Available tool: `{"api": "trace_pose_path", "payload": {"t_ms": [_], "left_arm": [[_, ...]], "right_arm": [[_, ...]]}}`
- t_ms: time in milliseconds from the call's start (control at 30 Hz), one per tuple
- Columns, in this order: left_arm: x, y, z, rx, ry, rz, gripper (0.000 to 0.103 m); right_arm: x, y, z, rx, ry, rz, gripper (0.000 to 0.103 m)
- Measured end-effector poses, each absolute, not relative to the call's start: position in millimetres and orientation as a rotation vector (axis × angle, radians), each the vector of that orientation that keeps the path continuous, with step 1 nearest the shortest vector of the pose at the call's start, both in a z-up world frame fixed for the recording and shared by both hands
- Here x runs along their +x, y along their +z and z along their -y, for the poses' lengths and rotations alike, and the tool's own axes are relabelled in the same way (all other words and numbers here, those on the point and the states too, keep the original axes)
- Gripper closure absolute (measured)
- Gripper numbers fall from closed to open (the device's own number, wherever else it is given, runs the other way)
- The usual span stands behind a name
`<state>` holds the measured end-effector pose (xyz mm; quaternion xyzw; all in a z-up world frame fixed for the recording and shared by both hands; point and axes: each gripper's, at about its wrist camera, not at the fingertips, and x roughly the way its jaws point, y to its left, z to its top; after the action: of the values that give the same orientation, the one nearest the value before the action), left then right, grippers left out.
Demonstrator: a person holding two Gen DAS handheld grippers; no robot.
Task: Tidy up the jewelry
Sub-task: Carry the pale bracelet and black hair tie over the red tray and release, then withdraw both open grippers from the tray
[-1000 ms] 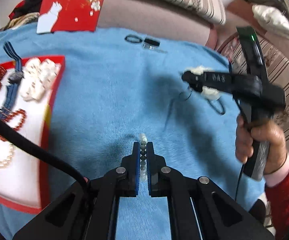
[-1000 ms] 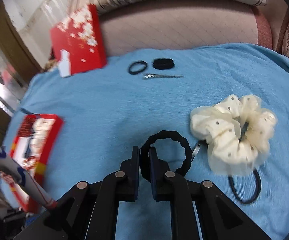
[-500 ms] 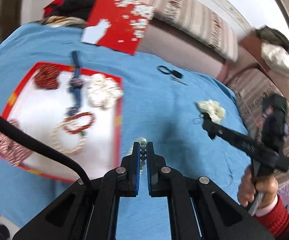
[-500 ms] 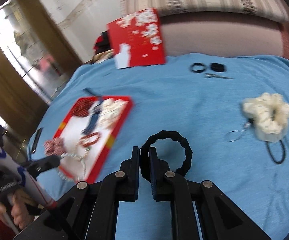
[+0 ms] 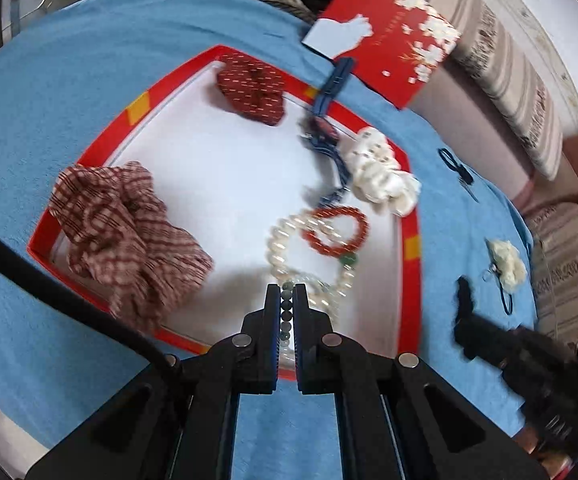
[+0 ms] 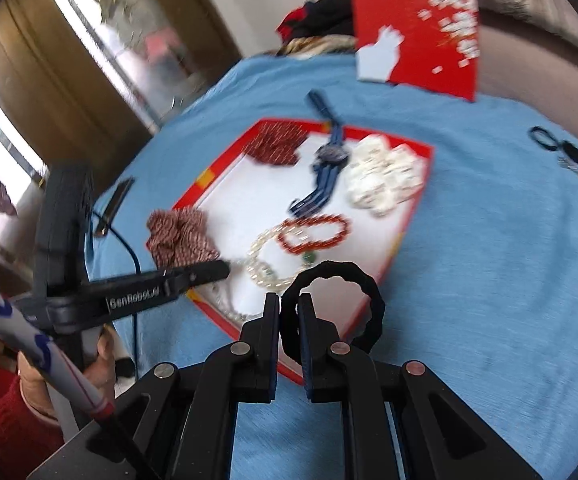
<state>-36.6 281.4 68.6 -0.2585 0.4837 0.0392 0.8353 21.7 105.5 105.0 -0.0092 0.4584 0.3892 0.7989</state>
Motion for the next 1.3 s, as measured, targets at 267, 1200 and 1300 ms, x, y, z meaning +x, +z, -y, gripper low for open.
{"api": "trace_pose_path", "payload": {"t_ms": [267,1200,1300], "left_arm": [[-27.6,62.7,-290.9,-0.513,0.137,-1.026,0.098],[-128.3,148.1,-159.9,-0.241,0.266,-0.887,0.048],[-132.7,153.8,-130.0,-0.168,0.221,-0.886,0.048]], "right_arm": [[25.3,66.1,-146.8,-0.087,0.84,-1.061,0.093],[-60.3,88.0,46.8,0.007,0.519,-0.905,0.052],[-60.6,85.3,76.5,0.055,0.454,-0.907,0.052]]}}
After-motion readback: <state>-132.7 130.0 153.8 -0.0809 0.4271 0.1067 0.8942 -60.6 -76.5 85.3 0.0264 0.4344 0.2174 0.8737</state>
